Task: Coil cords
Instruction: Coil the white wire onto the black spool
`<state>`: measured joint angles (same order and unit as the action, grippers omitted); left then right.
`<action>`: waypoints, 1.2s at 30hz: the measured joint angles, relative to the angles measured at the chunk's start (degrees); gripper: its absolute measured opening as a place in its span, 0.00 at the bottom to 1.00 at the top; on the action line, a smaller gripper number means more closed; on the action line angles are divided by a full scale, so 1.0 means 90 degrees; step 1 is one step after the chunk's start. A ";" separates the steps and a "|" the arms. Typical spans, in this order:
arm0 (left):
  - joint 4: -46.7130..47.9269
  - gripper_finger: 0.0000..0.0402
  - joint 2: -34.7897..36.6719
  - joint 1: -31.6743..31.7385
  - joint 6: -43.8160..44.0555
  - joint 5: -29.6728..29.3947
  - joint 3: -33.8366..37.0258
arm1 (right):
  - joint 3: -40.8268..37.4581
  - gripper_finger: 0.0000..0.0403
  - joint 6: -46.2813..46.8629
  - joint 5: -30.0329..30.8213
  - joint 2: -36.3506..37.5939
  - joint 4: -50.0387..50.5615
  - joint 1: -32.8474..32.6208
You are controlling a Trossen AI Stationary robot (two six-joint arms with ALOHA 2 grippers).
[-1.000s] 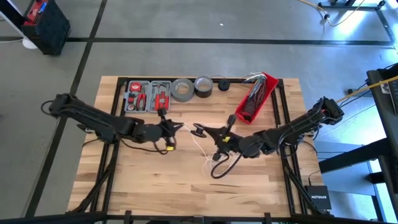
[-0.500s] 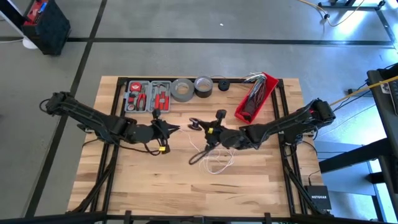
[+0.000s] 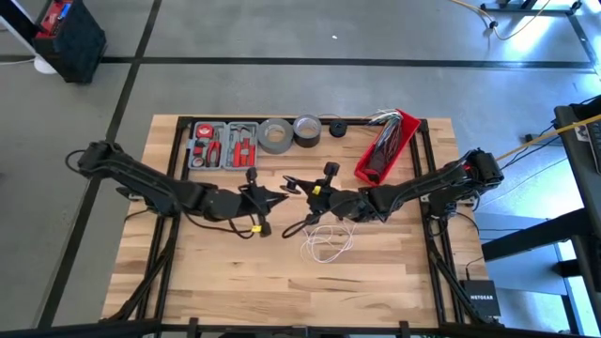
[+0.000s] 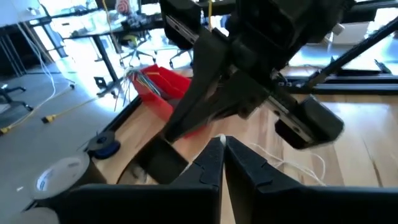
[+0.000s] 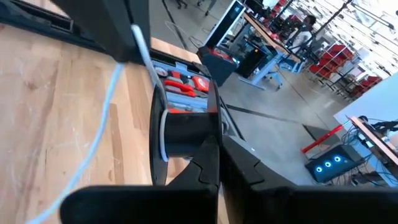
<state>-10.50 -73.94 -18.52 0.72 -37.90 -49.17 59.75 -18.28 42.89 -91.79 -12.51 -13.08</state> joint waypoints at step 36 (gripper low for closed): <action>-0.0802 0.03 -0.1080 0.0512 -0.0452 0.0379 -0.0006 | -0.0018 0.01 0.0221 0.0489 0.0389 -0.1502 -0.0516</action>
<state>-17.72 -83.66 -13.91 -3.35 -34.49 -49.22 59.59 -16.29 47.29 -88.29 -26.03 -17.73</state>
